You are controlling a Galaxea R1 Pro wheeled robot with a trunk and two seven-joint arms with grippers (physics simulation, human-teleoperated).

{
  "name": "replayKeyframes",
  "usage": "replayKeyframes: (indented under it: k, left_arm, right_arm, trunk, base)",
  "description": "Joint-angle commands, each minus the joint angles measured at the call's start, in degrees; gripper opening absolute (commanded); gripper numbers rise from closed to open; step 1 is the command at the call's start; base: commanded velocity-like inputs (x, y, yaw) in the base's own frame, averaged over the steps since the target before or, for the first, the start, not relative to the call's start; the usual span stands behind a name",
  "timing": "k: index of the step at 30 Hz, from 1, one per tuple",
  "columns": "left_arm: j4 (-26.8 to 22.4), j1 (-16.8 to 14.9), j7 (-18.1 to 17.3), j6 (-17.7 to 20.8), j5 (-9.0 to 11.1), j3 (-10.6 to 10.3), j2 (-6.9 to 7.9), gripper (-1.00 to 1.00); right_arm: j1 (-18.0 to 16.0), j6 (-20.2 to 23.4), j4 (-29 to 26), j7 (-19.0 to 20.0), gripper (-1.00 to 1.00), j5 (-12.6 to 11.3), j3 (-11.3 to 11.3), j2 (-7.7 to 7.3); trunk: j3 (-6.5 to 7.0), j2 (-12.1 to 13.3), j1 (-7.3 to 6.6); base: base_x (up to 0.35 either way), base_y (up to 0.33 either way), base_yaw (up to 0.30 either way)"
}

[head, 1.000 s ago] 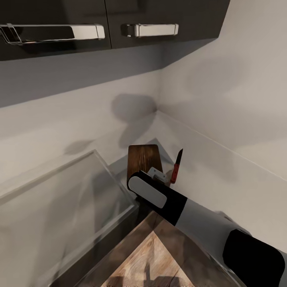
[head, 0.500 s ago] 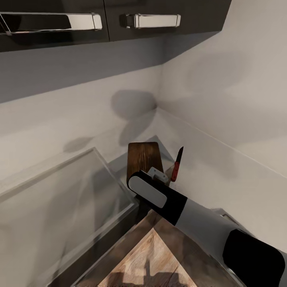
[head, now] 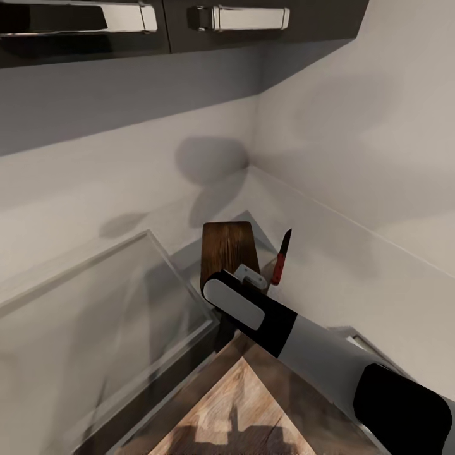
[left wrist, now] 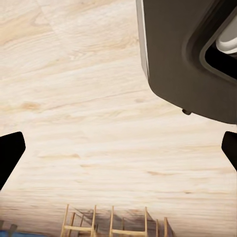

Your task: In the kitchen, take the Vidalia onion out of the sink, dice it on the chopping board with the paring knife, put the diced onion into the bowl on the countertop, then place both the paring knife and the chopping board into the sink.

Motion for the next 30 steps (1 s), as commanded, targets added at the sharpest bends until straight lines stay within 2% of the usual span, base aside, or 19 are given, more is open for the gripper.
replayKeyframes:
  k: [1, 12, 30]
  left_arm:
    - [0.2, 0.0, -0.4, -0.3, 0.6, 0.1, 0.02, 1.0]
    - [0.2, 0.0, -0.4, -0.3, 0.6, 0.0, 0.02, 1.0]
    - [0.2, 0.0, -0.4, -0.3, 0.6, 0.1, 0.02, 1.0]
  right_arm:
    - [0.0, -1.4, 0.5, 0.3, 1.0, -0.6, 0.1, 0.0]
    - [0.0, -1.8, 0.5, 0.3, 1.0, -0.6, 0.1, 0.0]
    - [0.0, -1.8, 0.4, -0.1, 1.0, -0.6, 0.1, 0.0]
  trunk:
    - [-0.19, 0.0, 0.07]
    - [-1.1, 0.0, 0.07]
    - [-1.2, 0.0, 0.07]
  base:
    - [0.0, 0.0, 0.0]
    - [0.0, 0.0, 0.0]
    - [0.0, 0.0, 0.0]
